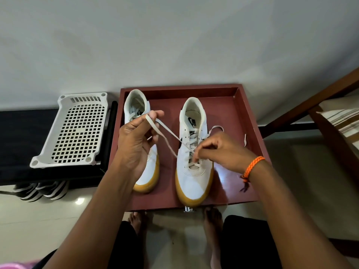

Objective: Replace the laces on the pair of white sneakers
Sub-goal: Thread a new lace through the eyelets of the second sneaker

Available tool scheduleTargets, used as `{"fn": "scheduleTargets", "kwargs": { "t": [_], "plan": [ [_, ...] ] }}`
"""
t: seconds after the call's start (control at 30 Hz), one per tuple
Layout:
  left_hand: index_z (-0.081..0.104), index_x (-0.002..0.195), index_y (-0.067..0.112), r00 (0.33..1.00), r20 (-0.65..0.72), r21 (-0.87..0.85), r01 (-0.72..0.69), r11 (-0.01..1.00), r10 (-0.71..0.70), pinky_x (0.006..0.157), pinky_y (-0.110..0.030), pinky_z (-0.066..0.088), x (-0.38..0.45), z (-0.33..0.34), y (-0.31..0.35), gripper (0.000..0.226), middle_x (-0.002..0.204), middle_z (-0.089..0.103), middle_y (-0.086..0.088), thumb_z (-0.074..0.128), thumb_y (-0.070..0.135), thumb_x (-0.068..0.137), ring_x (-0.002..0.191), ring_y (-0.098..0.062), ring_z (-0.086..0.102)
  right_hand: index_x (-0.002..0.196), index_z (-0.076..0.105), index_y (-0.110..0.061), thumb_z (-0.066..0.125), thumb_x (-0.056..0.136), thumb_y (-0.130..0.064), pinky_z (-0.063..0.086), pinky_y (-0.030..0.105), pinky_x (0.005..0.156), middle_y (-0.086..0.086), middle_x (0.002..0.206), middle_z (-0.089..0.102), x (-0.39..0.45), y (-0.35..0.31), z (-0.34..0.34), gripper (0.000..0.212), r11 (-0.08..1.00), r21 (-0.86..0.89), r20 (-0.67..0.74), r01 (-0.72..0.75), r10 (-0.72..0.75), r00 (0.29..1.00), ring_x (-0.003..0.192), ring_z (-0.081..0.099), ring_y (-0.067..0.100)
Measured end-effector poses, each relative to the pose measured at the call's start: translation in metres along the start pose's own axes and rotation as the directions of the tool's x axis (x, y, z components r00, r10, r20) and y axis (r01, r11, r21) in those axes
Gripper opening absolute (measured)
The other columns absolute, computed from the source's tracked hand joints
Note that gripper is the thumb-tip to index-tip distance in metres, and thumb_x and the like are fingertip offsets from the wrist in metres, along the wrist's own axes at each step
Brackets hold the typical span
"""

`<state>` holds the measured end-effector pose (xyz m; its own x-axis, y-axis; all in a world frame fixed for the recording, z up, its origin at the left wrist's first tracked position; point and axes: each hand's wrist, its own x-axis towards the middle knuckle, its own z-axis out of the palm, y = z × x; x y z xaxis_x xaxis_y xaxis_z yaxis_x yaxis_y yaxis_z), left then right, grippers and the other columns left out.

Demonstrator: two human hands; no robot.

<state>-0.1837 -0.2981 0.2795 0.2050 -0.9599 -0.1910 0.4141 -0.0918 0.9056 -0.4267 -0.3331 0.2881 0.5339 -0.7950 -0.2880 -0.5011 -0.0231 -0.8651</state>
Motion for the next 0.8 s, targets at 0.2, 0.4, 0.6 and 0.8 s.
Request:
{"fn": "scheduleTargets", "kwargs": {
  "t": [0.2, 0.4, 0.6, 0.8],
  "plan": [
    [0.084, 0.094, 0.013, 0.999, 0.041, 0.068, 0.008, 0.998, -0.011, 0.064, -0.02, 0.047, -0.004, 0.005, 0.001, 0.018, 0.086, 0.074, 0.001, 0.071, 0.025, 0.095, 0.071, -0.007, 0.059, 0.098, 0.085, -0.015, 0.062, 0.101, -0.009, 0.046, 0.02, 0.053, -0.014, 0.057, 0.067, -0.014, -0.002, -0.014, 0.024, 0.998, -0.035, -0.073, -0.052, 0.049, 0.996, 0.05, 0.057, 0.003],
    [0.084, 0.099, 0.005, 0.996, 0.093, 0.108, 0.005, 0.994, -0.015, 0.057, -0.019, 0.045, -0.014, 0.028, -0.012, 0.016, 0.073, 0.069, -0.011, 0.071, 0.014, 0.096, 0.056, -0.012, 0.053, 0.139, 0.065, -0.021, 0.055, 0.109, -0.027, 0.058, 0.035, 0.09, -0.005, 0.107, 0.074, 0.017, -0.029, 0.052, 0.032, 0.931, 0.214, -0.496, 0.296, -0.157, 0.854, 0.099, 0.072, 0.01],
    [0.087, 0.093, 0.013, 1.0, 0.014, 0.243, -0.021, 0.97, 0.018, 0.048, -0.02, 0.038, -0.011, 0.028, -0.016, 0.014, 0.065, 0.068, -0.019, 0.074, 0.007, 0.095, 0.051, -0.014, 0.05, 0.101, 0.081, -0.021, 0.069, 0.102, -0.033, 0.059, 0.04, 0.07, 0.0, 0.079, 0.076, 0.018, -0.018, 0.044, 0.017, 0.979, 0.084, -0.468, 0.186, -0.126, 0.875, 0.072, 0.071, 0.016],
    [0.082, 0.106, 0.005, 0.998, -0.055, 0.267, -0.011, 0.964, 0.026, 0.055, -0.022, 0.048, 0.0, 0.015, -0.018, 0.018, 0.092, 0.081, -0.015, 0.077, 0.019, 0.097, 0.064, -0.019, 0.067, 0.075, 0.075, -0.019, 0.07, 0.096, -0.018, 0.046, 0.025, 0.061, -0.007, 0.064, 0.068, 0.012, -0.009, 0.017, 0.021, 0.99, -0.1, -0.475, 0.097, -0.133, 0.87, 0.059, 0.06, 0.005]
  ]
}}
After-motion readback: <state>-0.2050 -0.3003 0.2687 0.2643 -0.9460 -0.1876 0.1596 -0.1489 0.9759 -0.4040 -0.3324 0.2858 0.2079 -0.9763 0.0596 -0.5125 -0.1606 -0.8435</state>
